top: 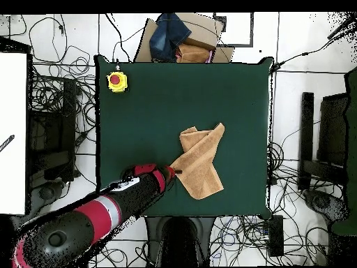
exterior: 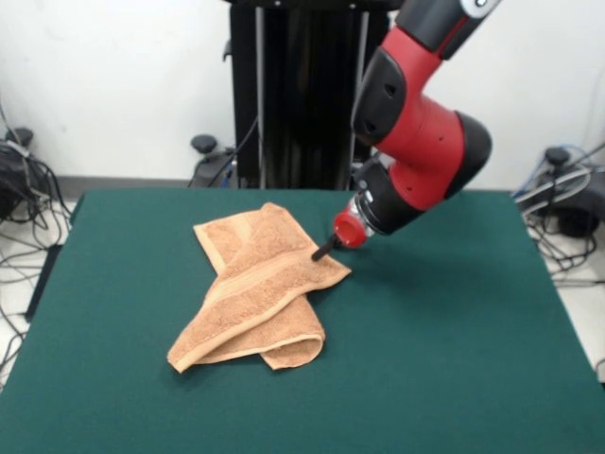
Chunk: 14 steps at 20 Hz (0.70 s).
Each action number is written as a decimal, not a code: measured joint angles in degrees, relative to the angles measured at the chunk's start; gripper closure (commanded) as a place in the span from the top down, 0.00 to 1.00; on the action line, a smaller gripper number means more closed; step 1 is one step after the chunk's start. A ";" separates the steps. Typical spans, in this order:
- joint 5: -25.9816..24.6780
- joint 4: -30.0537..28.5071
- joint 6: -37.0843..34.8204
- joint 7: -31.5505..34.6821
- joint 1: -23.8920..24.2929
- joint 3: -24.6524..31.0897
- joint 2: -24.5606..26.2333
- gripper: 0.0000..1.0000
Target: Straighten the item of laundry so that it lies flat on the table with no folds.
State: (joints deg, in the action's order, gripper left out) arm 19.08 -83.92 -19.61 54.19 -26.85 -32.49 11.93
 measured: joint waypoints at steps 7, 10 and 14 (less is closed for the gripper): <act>-0.01 2.32 -3.98 0.00 0.63 -0.45 0.75 1.00; -0.04 3.05 -5.49 0.00 1.27 -0.42 0.80 1.00; -0.11 4.12 -7.29 0.00 1.83 -0.45 1.05 1.00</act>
State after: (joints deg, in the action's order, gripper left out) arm 18.98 -79.80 -26.90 54.19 -25.02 -32.95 12.98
